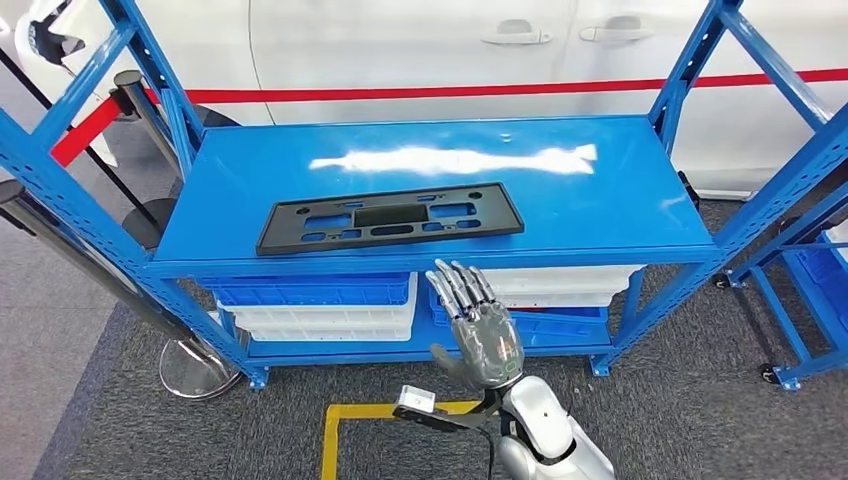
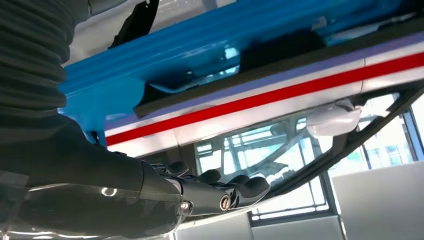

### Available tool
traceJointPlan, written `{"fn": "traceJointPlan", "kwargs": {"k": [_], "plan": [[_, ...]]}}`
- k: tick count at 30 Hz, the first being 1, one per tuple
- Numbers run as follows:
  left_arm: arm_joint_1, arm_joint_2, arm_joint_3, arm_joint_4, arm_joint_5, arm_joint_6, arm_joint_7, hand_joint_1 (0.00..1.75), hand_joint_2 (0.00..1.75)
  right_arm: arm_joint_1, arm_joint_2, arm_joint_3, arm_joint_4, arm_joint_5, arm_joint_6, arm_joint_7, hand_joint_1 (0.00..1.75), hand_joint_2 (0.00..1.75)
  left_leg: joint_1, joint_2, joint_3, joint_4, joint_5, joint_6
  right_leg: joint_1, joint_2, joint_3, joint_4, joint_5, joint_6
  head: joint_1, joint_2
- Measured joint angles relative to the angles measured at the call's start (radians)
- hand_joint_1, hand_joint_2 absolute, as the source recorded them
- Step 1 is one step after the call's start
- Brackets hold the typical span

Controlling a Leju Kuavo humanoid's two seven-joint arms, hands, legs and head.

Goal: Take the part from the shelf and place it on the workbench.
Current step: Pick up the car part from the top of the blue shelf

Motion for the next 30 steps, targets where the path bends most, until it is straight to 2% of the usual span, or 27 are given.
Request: {"fn": "traceJointPlan", "kwargs": {"k": [3,5,6,8,9,10,11,12,13,14,15,17,20,22,24,25,26,27,28,29,30], "plan": [[-0.002,0.0,0.0,0.0,-0.012,-0.003,0.003,0.0,0.0,-0.017,0.027,0.029,0.067,0.068,-0.028,0.039,0.0,1.75,-0.002,-0.001,0.003,-0.02,0.001,0.011,0.003,0.0,-0.005,-0.002,0.002,0.015,0.0,0.0],[-0.002,0.0,0.0,0.0,-0.019,-0.007,0.005,0.0,0.0,-0.027,0.045,0.043,0.111,0.107,-0.046,0.062,0.0,1.75,0.004,-0.001,0.007,-0.03,0.007,0.023,0.002,0.0,-0.014,0.022,-0.017,0.024,0.002,0.0],[-0.003,0.0,0.0,0.0,-0.023,-0.01,0.005,0.0,0.0,-0.033,0.053,0.047,0.131,0.125,-0.054,0.073,0.0,1.75,0.006,0.0,0.009,-0.034,0.01,0.027,0.001,0.0,-0.033,0.062,-0.042,0.027,0.003,0.0],[-0.005,0.001,0.0,0.0,-0.029,-0.016,0.006,0.0,0.0,-0.042,0.069,0.056,0.174,0.163,-0.071,0.094,0.0,1.75,0.005,0.0,0.009,-0.035,0.01,0.032,-0.001,0.0,-0.095,0.191,-0.103,0.032,0.005,0.0],[-0.005,0.001,0.0,0.0,-0.032,-0.022,0.006,0.0,0.0,-0.045,0.078,0.059,0.198,0.182,-0.079,0.106,0.0,1.75,0.004,0.0,0.009,-0.035,0.01,0.033,-0.002,0.0,-0.125,0.248,-0.122,0.034,0.005,0.0],[-0.005,0.001,0.0,0.0,-0.035,-0.027,0.006,0.0,0.0,-0.047,0.087,0.062,0.221,0.201,-0.085,0.116,0.0,1.75,0.003,0.0,0.01,-0.034,0.009,0.033,-0.002,0.0,-0.142,0.275,-0.121,0.034,0.005,0.0],[-0.005,0.001,0.0,0.0,-0.037,-0.033,0.006,0.0,0.0,-0.049,0.095,0.064,0.239,0.218,-0.092,0.125,0.0,1.75,0.003,-0.001,0.01,-0.033,0.008,0.032,-0.003,0.0,-0.139,0.264,-0.101,0.033,0.005,0.0],[-0.005,0.001,0.0,0.0,-0.039,-0.039,0.006,0.0,0.0,-0.052,0.102,0.064,0.253,0.232,-0.097,0.132,0.0,1.75,0.003,-0.001,0.012,-0.032,0.007,0.031,-0.003,0.0,-0.117,0.214,-0.066,0.03,0.005,0.0],[-0.005,0.001,0.0,0.0,-0.04,-0.045,0.006,0.0,0.0,-0.057,0.109,0.065,0.265,0.244,-0.103,0.138,0.0,1.75,0.003,-0.002,0.013,-0.03,0.004,0.029,-0.002,0.0,-0.083,0.141,-0.029,0.026,0.005,0.0],[-0.006,0.001,0.0,0.0,-0.041,-0.051,0.005,0.0,0.0,-0.065,0.116,0.066,0.278,0.253,-0.107,0.142,0.0,1.75,0.001,-0.003,0.014,-0.027,0.001,0.025,0.0,0.0,-0.051,0.074,-0.003,0.021,0.005,0.0],[-0.006,0.001,0.001,0.0,-0.041,-0.058,0.005,0.0,0.0,-0.073,0.125,0.068,0.293,0.263,-0.112,0.145,0.0,1.75,0.0,-0.002,0.014,-0.026,-0.002,0.021,0.003,0.0,-0.029,0.027,0.01,0.016,0.005,0.0],[-0.007,0.002,0.001,0.0,-0.045,-0.072,0.005,0.0,0.0,-0.082,0.142,0.069,0.319,0.279,-0.118,0.145,0.0,1.75,-0.001,-0.001,0.014,-0.027,-0.007,0.009,0.009,0.001,-0.017,0.0,0.008,0.009,0.004,0.0],[-0.009,0.003,0.003,0.0,-0.053,-0.084,0.007,0.0,0.0,-0.089,0.165,0.066,0.335,0.289,-0.124,0.122,0.0,1.75,0.002,0.0,0.013,-0.01,-0.022,-0.007,0.004,0.002,-0.006,-0.01,0.007,-0.007,0.002,0.0],[-0.008,0.005,0.007,0.0,-0.058,-0.086,0.009,0.0,0.0,-0.092,0.184,0.057,0.337,0.29,-0.128,0.097,0.0,1.75,0.005,0.001,-0.028,0.082,-0.065,-0.015,0.0,0.0,0.007,-0.016,0.003,-0.017,-0.001,0.0],[-0.007,0.005,0.011,0.0,-0.063,-0.088,0.011,0.0,0.0,-0.092,0.198,0.045,0.337,0.29,-0.13,0.073,0.0,1.75,0.006,0.001,-0.1,0.214,-0.116,-0.021,0.001,-0.001,0.016,-0.015,-0.005,-0.022,-0.002,0.0],[-0.006,0.005,0.013,0.001,-0.066,-0.088,0.012,0.0,0.0,-0.091,0.204,0.038,0.337,0.29,-0.13,0.062,0.0,1.75,0.007,0.001,-0.128,0.256,-0.122,-0.023,0.002,0.0,0.021,-0.015,-0.01,-0.022,-0.002,0.0],[-0.004,0.005,0.017,0.001,-0.068,-0.089,0.013,0.0,0.0,-0.091,0.209,0.031,0.337,0.29,-0.13,0.052,0.0,1.75,0.007,0.001,-0.138,0.26,-0.107,-0.023,0.002,0.001,0.028,-0.014,-0.016,-0.021,-0.002,0.0],[-0.003,0.006,0.02,0.001,-0.07,-0.089,0.014,0.0,0.0,-0.091,0.215,0.024,0.337,0.288,-0.13,0.043,0.0,1.75,0.007,0.001,-0.129,0.226,-0.073,-0.022,0.002,0.002,0.037,-0.014,-0.023,-0.019,-0.003,0.0],[-0.003,0.006,0.023,0.001,-0.072,-0.09,0.015,0.0,0.0,-0.091,0.221,0.018,0.337,0.285,-0.13,0.035,0.0,1.75,0.007,0.002,-0.102,0.158,-0.026,-0.02,0.002,0.003,0.048,-0.014,-0.031,-0.017,-0.003,0.0],[-0.002,0.007,0.025,0.001,-0.073,-0.091,0.017,0.0,0.0,-0.092,0.227,0.012,0.337,0.282,-0.13,0.029,0.0,1.75,0.005,0.002,-0.072,0.09,0.008,-0.016,0.003,0.003,0.057,-0.014,-0.04,-0.012,-0.003,0.0],[-0.003,0.007,0.027,0.002,-0.075,-0.092,0.018,0.0,0.0,-0.093,0.232,0.007,0.336,0.278,-0.131,0.023,0.0,1.75,0.003,0.002,-0.046,0.034,0.028,-0.011,0.004,0.003,0.063,-0.013,-0.047,-0.007,-0.004,0.0]]}}
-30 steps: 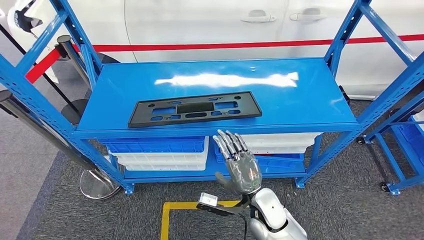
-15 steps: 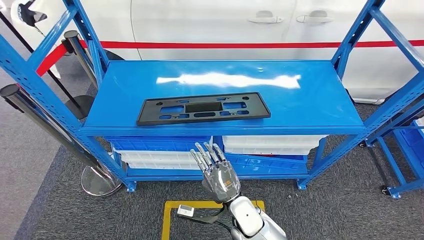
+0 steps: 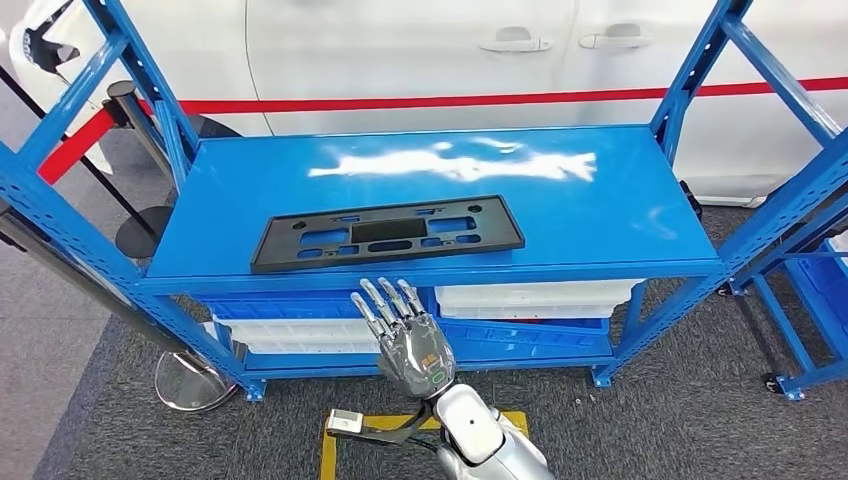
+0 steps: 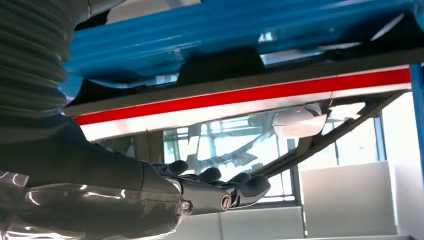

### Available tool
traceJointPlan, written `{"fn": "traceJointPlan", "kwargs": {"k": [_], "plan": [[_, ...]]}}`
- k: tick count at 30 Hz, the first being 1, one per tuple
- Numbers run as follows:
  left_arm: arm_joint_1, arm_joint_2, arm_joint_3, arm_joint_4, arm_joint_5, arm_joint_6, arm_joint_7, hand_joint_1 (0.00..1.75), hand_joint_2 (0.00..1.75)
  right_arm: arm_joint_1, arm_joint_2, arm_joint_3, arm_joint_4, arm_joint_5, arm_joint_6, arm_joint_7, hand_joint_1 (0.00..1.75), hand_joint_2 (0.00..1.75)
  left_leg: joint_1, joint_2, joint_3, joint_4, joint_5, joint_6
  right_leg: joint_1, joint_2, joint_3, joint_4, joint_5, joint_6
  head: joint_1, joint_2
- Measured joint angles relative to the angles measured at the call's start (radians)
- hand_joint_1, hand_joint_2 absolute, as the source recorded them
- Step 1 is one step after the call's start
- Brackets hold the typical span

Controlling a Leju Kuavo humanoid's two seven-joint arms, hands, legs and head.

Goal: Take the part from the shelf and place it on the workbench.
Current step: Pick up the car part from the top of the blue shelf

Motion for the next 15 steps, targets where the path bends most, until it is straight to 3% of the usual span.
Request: {"fn": "traceJointPlan", "kwargs": {"k": [1,4,6,10,11,12,14,15], "plan": [[-0.001,0.0,0.002,0.001,-0.002,-0.001,0.001,0.0,0.0,-0.001,0.004,-0.005,0.0,-0.003,-0.001,-0.004,0.0,1.75,-0.002,0.0,0.015,-0.033,0.005,0.006,0.001,0.0,0.003,-0.001,-0.005,0.005,0.001,0.0],[0.0,0.0,0.006,0.001,-0.007,-0.005,0.003,0.0,0.0,-0.004,0.013,-0.015,-0.003,-0.008,-0.002,-0.011,0.0,1.75,-0.003,-0.002,0.028,-0.052,-0.01,0.027,0.002,0.0,0.009,0.003,-0.009,0.021,0.004,0.0],[0.001,0.0,0.008,0.002,-0.009,-0.006,0.004,0.0,0.0,-0.007,0.017,-0.021,-0.006,-0.011,-0.003,-0.013,0.0,1.75,-0.001,-0.002,0.045,-0.061,-0.016,0.041,0.0,-0.001,-0.01,0.052,-0.022,0.03,0.008,0.0],[0.0,0.0,0.015,0.002,-0.012,-0.007,0.005,0.0,0.0,-0.008,0.017,-0.029,-0.008,-0.019,-0.003,-0.014,0.0,1.75,-0.002,-0.003,0.072,-0.065,-0.037,0.053,-0.001,-0.001,-0.168,0.274,-0.091,0.04,0.012,0.0],[0.0,0.0,0.017,0.002,-0.015,-0.007,0.005,0.0,0.0,-0.007,0.017,-0.031,-0.008,-0.022,-0.003,-0.015,0.0,1.75,-0.003,-0.003,0.082,-0.065,-0.045,0.053,-0.001,-0.001,-0.193,0.285,-0.083,0.039,0.013,0.0],[0.001,0.0,0.02,0.003,-0.017,-0.007,0.006,0.0,0.0,-0.007,0.017,-0.034,-0.008,-0.026,-0.003,-0.016,0.0,1.75,-0.005,-0.004,0.094,-0.065,-0.053,0.053,0.001,-0.001,-0.2,0.261,-0.054,0.034,0.013,0.0],[0.002,-0.001,0.023,0.004,-0.023,-0.007,0.008,0.0,0.0,-0.008,0.017,-0.04,-0.008,-0.033,-0.003,-0.019,0.0,1.75,-0.01,-0.004,0.119,-0.066,-0.071,0.051,0.009,-0.001,-0.175,0.136,0.05,0.014,0.013,0.0],[0.002,-0.003,0.024,0.005,-0.025,-0.007,0.008,0.0,0.0,-0.009,0.017,-0.044,-0.008,-0.036,-0.003,-0.021,0.0,1.75,-0.011,-0.006,0.129,-0.067,-0.079,0.048,0.014,-0.002,-0.161,0.08,0.083,0.002,0.011,0.0]]}}
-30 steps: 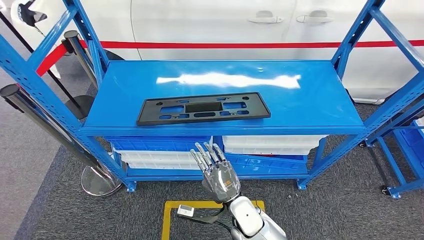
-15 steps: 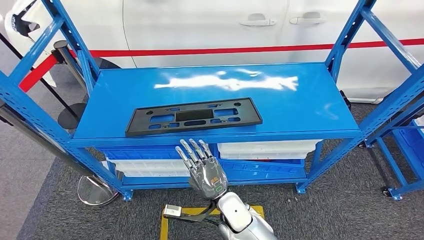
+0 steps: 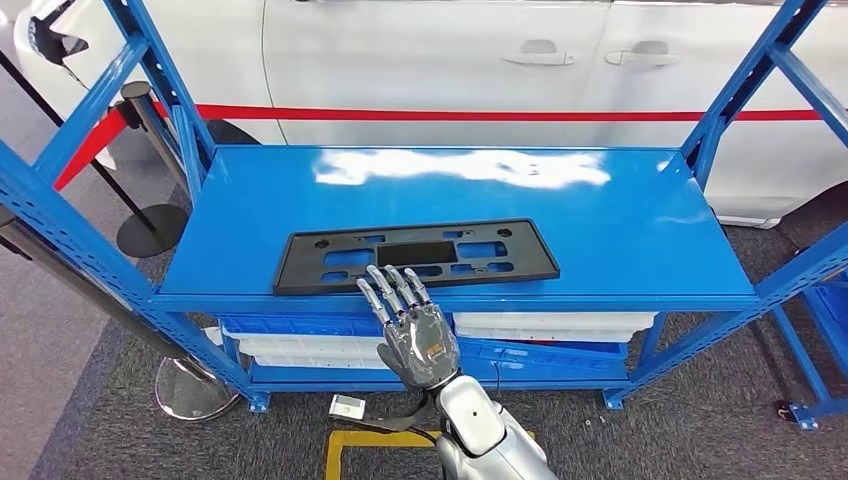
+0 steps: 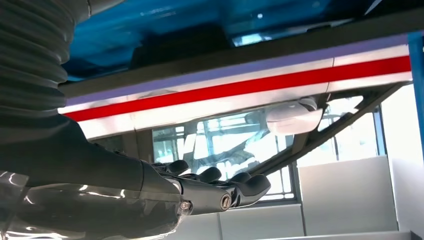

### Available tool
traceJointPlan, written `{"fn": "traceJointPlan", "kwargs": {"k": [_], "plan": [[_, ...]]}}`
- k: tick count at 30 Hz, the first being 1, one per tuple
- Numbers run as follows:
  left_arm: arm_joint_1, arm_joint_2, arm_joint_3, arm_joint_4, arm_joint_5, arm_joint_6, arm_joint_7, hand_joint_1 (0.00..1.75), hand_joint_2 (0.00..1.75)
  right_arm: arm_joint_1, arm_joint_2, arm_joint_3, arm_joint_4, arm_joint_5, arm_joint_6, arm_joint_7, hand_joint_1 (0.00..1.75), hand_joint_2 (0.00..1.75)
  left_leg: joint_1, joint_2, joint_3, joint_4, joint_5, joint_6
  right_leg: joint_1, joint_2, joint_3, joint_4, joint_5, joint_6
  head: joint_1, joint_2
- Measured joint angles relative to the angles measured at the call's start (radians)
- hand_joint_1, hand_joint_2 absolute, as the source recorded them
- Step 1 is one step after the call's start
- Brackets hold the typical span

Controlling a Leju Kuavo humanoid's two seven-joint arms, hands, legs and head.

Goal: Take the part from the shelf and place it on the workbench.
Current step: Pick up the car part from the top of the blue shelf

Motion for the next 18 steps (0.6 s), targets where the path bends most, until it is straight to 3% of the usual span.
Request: {"fn": "traceJointPlan", "kwargs": {"k": [2,4,6,7,10,11,12,14,15,16,18], "plan": [[-0.003,-0.002,0.002,0.002,-0.003,0.0,0.002,0.0,0.0,-0.001,0.0,-0.005,0.0,-0.005,0.0,-0.003,0.0,1.75,-0.001,-0.001,0.009,0.001,-0.011,-0.01,0.008,0.002,0.016,-0.056,0.028,-0.016,-0.002,0.0],[-0.006,-0.002,0.004,0.003,-0.003,0.0,0.003,0.0,0.0,-0.002,0.001,-0.008,-0.001,-0.007,0.0,-0.004,0.0,1.75,-0.004,0.001,0.017,0.006,-0.012,-0.023,0.005,0.004,0.032,-0.07,0.025,-0.021,-0.002,0.0],[-0.007,-0.001,0.006,0.003,-0.003,0.001,0.003,0.0,0.0,-0.005,0.004,-0.01,-0.002,-0.008,0.0,-0.004,0.0,1.75,-0.003,0.003,0.008,0.045,-0.02,-0.033,-0.003,0.005,0.055,-0.086,0.023,-0.028,-0.005,0.0],[-0.008,-0.001,0.006,0.003,-0.003,0.001,0.003,0.0,0.0,-0.006,0.005,-0.011,-0.003,-0.008,0.0,-0.004,0.0,1.75,-0.001,0.003,-0.015,0.089,-0.035,-0.039,-0.007,0.004,0.065,-0.092,0.021,-0.029,-0.006,0.0],[-0.008,-0.001,0.007,0.003,-0.004,0.002,0.003,0.0,0.0,-0.007,0.006,-0.012,-0.003,-0.008,0.0,-0.004,0.0,1.75,0.01,0.004,-0.124,0.254,-0.104,-0.055,-0.009,0.003,0.079,-0.093,0.007,-0.031,-0.01,0.0],[-0.007,0.0,0.008,0.003,-0.006,0.002,0.003,0.0,0.0,-0.006,0.006,-0.012,-0.003,-0.008,0.0,-0.004,0.0,1.75,0.014,0.004,-0.147,0.271,-0.105,-0.059,-0.01,0.004,0.084,-0.091,0.001,-0.029,-0.01,0.0],[-0.005,0.0,0.009,0.003,-0.008,0.002,0.004,0.0,0.0,-0.006,0.006,-0.012,-0.003,-0.008,0.0,-0.004,0.0,1.75,0.018,0.004,-0.154,0.255,-0.083,-0.063,-0.011,0.005,0.09,-0.089,-0.005,-0.027,-0.01,0.0],[-0.002,0.001,0.012,0.003,-0.011,0.002,0.004,0.0,0.0,-0.007,0.006,-0.012,-0.003,-0.008,0.0,-0.001,0.0,1.75,0.024,0.005,-0.128,0.138,0.015,-0.069,-0.015,0.007,0.104,-0.084,-0.02,-0.017,-0.01,0.0],[-0.002,0.001,0.013,0.003,-0.013,0.001,0.005,0.0,0.0,-0.008,0.006,-0.012,-0.002,-0.007,0.0,0.001,0.0,1.75,0.025,0.005,-0.114,0.082,0.05,-0.071,-0.016,0.008,0.109,-0.081,-0.026,-0.012,-0.011,0.0],[-0.003,0.002,0.014,0.003,-0.014,0.001,0.005,0.0,0.0,-0.01,0.006,-0.014,-0.001,-0.007,0.0,0.005,0.0,1.75,0.024,0.007,-0.106,0.042,0.066,-0.066,-0.015,0.007,0.108,-0.078,-0.03,-0.006,-0.012,0.0],[-0.004,0.002,0.014,0.004,-0.019,-0.001,0.007,0.0,0.0,-0.016,0.005,-0.017,0.005,-0.007,0.001,0.012,0.0,1.75,0.019,0.008,-0.107,0.023,0.066,-0.048,-0.012,0.006,0.103,-0.074,-0.036,0.006,-0.013,0.0]]}}
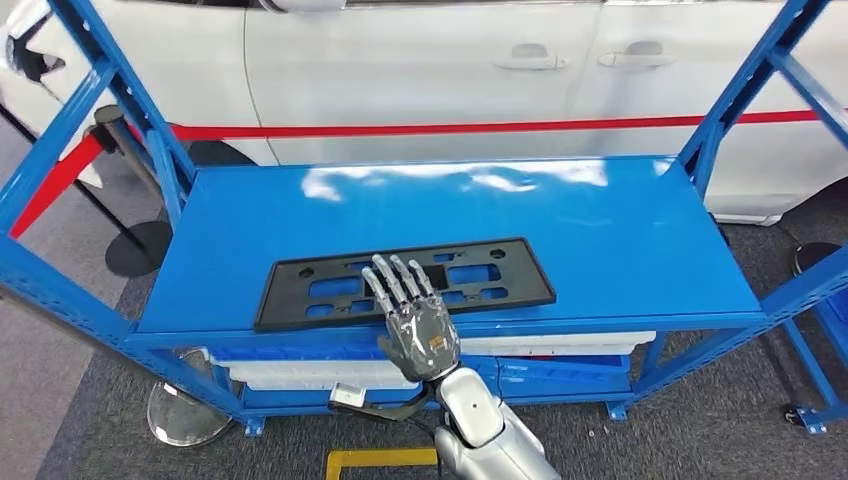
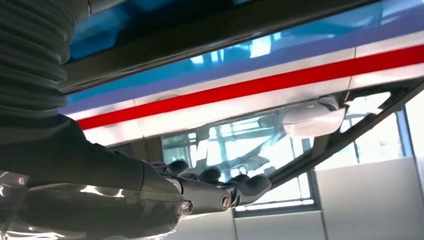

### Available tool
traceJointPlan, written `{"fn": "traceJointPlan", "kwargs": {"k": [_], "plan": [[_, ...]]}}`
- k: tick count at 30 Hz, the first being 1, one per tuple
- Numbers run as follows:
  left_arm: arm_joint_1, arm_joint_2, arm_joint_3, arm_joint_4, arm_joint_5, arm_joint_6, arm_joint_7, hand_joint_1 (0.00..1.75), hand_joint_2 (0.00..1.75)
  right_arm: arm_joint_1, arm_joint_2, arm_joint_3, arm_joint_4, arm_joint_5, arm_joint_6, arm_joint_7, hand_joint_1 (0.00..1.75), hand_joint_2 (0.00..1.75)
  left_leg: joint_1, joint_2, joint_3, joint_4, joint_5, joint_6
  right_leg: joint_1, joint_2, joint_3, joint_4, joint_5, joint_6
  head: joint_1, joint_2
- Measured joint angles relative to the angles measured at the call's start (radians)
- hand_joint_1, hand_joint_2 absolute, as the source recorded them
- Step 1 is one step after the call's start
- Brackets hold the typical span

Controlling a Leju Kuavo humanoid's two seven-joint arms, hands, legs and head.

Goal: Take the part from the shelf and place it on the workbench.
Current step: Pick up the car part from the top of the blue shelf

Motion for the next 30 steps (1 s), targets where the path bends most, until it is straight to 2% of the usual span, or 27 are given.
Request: {"fn": "traceJointPlan", "kwargs": {"k": [2,4,5,7,8,9,10,12,13,14,16,18,19,20,22,23,24,25,27,28,29,30], "plan": [[0.001,0.0,0.0,0.0,-0.006,-0.001,0.001,0.0,0.0,-0.011,-0.002,-0.006,0.007,0.002,0.003,0.006,0.0,1.75,0.001,0.001,0.001,-0.006,0.01,0.017,0.0,-0.001,-0.001,0.004,-0.008,0.011,0.001,0.0],[0.0,0.001,0.001,0.0,-0.014,-0.001,0.002,0.0,0.0,-0.026,-0.006,-0.011,0.014,0.012,0.013,0.017,0.0,1.75,0.004,0.002,0.004,-0.01,0.011,0.028,-0.002,-0.003,-0.019,0.048,-0.037,0.02,0.005,0.0],[-0.001,0.001,0.001,0.0,-0.02,0.0,0.002,0.0,0.0,-0.035,-0.009,-0.013,0.021,0.019,0.02,0.024,0.0,1.75,0.004,0.002,0.006,-0.011,0.01,0.033,-0.004,-0.003,-0.044,0.099,-0.063,0.024,0.007,0.0],[-0.003,0.001,0.001,0.0,-0.029,0.0,0.003,0.0,0.0,-0.051,-0.019,-0.017,0.041,0.032,0.034,0.034,0.0,1.75,0.002,0.001,0.006,-0.011,0.007,0.04,-0.004,-0.003,-0.114,0.223,-0.111,0.029,0.01,0.0],[-0.004,0.001,0.001,0.0,-0.032,0.001,0.003,0.0,0.0,-0.055,-0.024,-0.019,0.051,0.035,0.037,0.037,0.0,1.75,0.001,0.001,0.007,-0.011,0.006,0.041,-0.004,-0.003,-0.139,0.262,-0.117,0.029,0.01,0.0],[-0.004,0.001,0.001,0.0,-0.033,0.001,0.004,0.0,0.0,-0.058,-0.028,-0.021,0.06,0.037,0.039,0.038,0.0,1.75,0.0,0.0,0.009,-0.011,0.004,0.042,-0.004,-0.003,-0.15,0.268,-0.105,0.028,0.01,0.0],[-0.004,0.001,0.001,0.0,-0.034,0.002,0.004,0.0,0.0,-0.061,-0.031,-0.022,0.066,0.037,0.039,0.038,0.0,1.75,-0.001,-0.001,0.012,-0.011,0.002,0.042,-0.004,-0.004,-0.14,0.237,-0.076,0.024,0.01,0.0],[-0.004,0.001,0.001,0.0,-0.034,0.002,0.005,0.0,0.0,-0.067,-0.033,-0.023,0.072,0.038,0.039,0.038,0.0,1.75,-0.003,-0.002,0.02,-0.011,-0.003,0.038,-0.001,-0.004,-0.084,0.112,-0.006,0.013,0.01,0.0],[-0.004,0.001,0.001,0.0,-0.035,0.002,0.005,0.0,0.0,-0.071,-0.033,-0.024,0.074,0.039,0.039,0.038,0.0,1.75,-0.005,-0.002,0.022,-0.011,-0.005,0.035,0.001,-0.004,-0.059,0.056,0.016,0.008,0.01,0.0],[-0.005,0.001,0.001,0.0,-0.035,0.002,0.005,0.0,0.0,-0.075,-0.033,-0.025,0.076,0.039,0.039,0.038,0.0,1.75,-0.005,-0.002,0.024,-0.011,-0.007,0.031,0.004,-0.004,-0.044,0.021,0.025,0.004,0.01,0.0],[-0.007,0.0,0.001,0.0,-0.035,0.002,0.005,0.0,0.0,-0.078,-0.033,-0.025,0.079,0.04,0.039,0.039,0.0,1.75,-0.006,-0.003,0.026,-0.014,-0.008,0.02,0.009,-0.003,-0.038,0.005,0.024,0.0,0.01,0.0],[-0.007,0.001,0.001,0.0,-0.036,0.002,0.004,0.0,0.0,-0.08,-0.033,-0.026,0.082,0.043,0.043,0.044,0.0,1.75,-0.006,-0.002,0.026,-0.009,-0.017,0.01,0.003,-0.003,-0.031,-0.004,0.028,-0.009,0.009,0.0],[-0.007,0.002,0.001,0.0,-0.038,0.002,0.004,0.0,0.0,-0.083,-0.033,-0.026,0.083,0.046,0.05,0.051,0.0,1.75,-0.006,-0.001,0.018,0.013,-0.033,0.005,-0.001,-0.004,-0.027,-0.01,0.029,-0.014,0.008,0.0],[-0.007,0.002,0.001,0.0,-0.04,0.002,0.004,0.0,0.0,-0.089,-0.034,-0.026,0.085,0.049,0.061,0.061,0.0,1.75,-0.005,-0.001,0.0,0.056,-0.058,0.002,-0.004,-0.005,-0.023,-0.014,0.03,-0.018,0.007,0.0],[-0.007,0.003,0.001,0.0,-0.046,0.002,0.001,0.0,0.0,-0.105,-0.04,-0.024,0.093,0.055,0.089,0.082,0.0,1.75,-0.004,-0.001,-0.06,0.182,-0.117,-0.004,-0.002,-0.006,-0.021,-0.014,0.029,-0.024,0.006,0.0],[-0.007,0.003,0.001,0.0,-0.048,0.002,0.0,0.0,0.0,-0.114,-0.047,-0.021,0.099,0.056,0.105,0.091,0.0,1.75,-0.004,-0.001,-0.087,0.236,-0.134,-0.006,-0.001,-0.007,-0.021,-0.013,0.028,-0.024,0.006,0.0],[-0.006,0.003,0.001,0.0,-0.051,0.001,-0.001,0.0,0.0,-0.125,-0.054,-0.017,0.106,0.057,0.121,0.098,0.0,1.75,-0.003,-0.001,-0.101,0.259,-0.132,-0.007,-0.001,-0.007,-0.02,-0.012,0.027,-0.024,0.006,0.0],[-0.005,0.004,0.002,0.0,-0.054,0.0,-0.002,0.0,0.0,-0.136,-0.062,-0.013,0.114,0.057,0.137,0.105,0.0,1.75,-0.003,-0.001,-0.096,0.244,-0.111,-0.007,-0.001,-0.006,-0.02,-0.011,0.026,-0.023,0.006,0.0],[-0.005,0.006,0.004,0.0,-0.058,-0.003,-0.005,0.0,0.0,-0.16,-0.074,-0.004,0.127,0.057,0.166,0.114,0.0,1.75,-0.003,0.0,-0.039,0.119,-0.039,-0.003,-0.001,-0.004,-0.017,-0.006,0.021,-0.019,0.006,0.0],[-0.006,0.007,0.006,0.0,-0.061,-0.004,-0.006,0.0,0.0,-0.174,-0.08,0.001,0.134,0.057,0.179,0.117,0.0,1.75,-0.005,0.0,-0.01,0.056,-0.016,0.001,0.001,-0.003,-0.017,-0.002,0.019,-0.015,0.006,0.0],[-0.007,0.008,0.007,0.0,-0.063,-0.004,-0.008,0.0,0.0,-0.188,-0.085,0.006,0.142,0.057,0.192,0.121,0.0,1.75,-0.006,-0.001,0.011,0.013,-0.004,0.006,0.002,-0.002,-0.019,0.001,0.017,-0.01,0.006,0.0],[-0.008,0.008,0.008,0.0,-0.065,-0.005,-0.01,0.0,0.0,-0.201,-0.091,0.01,0.152,0.057,0.205,0.125,0.0,1.75,-0.008,-0.002,0.019,-0.007,-0.003,0.011,0.003,-0.002,-0.021,0.002,0.017,-0.005,0.006,0.0]]}}
